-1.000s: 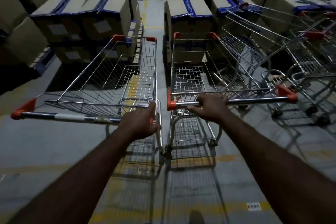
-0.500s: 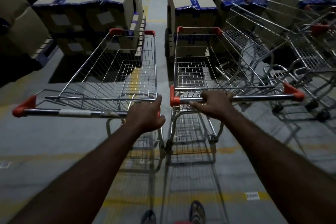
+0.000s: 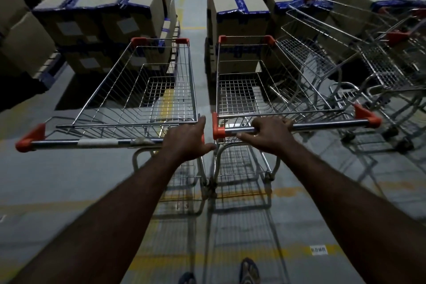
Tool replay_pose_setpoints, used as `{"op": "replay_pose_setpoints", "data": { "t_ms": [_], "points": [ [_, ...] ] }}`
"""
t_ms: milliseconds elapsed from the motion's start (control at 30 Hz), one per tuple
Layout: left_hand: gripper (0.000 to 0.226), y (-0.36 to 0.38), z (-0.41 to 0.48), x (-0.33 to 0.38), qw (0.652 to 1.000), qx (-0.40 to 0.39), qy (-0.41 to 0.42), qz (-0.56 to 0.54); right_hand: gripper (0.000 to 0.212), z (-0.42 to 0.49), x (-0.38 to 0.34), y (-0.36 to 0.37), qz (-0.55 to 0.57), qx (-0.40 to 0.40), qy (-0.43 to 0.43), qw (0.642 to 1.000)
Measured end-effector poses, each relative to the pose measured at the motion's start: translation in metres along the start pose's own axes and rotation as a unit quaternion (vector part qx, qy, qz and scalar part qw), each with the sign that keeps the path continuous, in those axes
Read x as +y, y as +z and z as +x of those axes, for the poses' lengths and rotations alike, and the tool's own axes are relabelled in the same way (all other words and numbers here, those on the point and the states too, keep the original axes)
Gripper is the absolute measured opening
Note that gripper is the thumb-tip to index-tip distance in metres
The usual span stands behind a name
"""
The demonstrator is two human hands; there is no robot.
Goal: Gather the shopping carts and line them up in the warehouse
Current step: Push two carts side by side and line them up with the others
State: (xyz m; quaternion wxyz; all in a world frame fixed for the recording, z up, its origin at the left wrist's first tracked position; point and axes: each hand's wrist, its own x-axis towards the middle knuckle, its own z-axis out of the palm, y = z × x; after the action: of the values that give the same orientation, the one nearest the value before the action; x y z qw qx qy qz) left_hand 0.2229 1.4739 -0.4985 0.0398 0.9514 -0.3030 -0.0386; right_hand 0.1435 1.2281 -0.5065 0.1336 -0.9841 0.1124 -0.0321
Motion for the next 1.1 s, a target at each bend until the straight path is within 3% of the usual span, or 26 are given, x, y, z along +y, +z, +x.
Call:
{"op": "replay_pose_setpoints", "data": {
  "t_ms": [233,600,1100],
  "points": [
    [0.113,-0.004,0.017,0.006,1.000,-0.016,0.000,0.004,0.062,0.000,-0.004,-0.005,-0.033,-0.005,-0.001,0.999],
    [0.107,-0.007,0.004,0.012,0.999,-0.041,0.026,-0.010,0.072,-0.018,-0.003,-0.001,-0.021,0.000,-0.011,1.000],
    [0.094,-0.014,0.014,0.003,0.997,-0.049,0.043,-0.052,0.056,0.002,-0.014,-0.005,-0.029,-0.002,-0.020,0.999]
  ]
}}
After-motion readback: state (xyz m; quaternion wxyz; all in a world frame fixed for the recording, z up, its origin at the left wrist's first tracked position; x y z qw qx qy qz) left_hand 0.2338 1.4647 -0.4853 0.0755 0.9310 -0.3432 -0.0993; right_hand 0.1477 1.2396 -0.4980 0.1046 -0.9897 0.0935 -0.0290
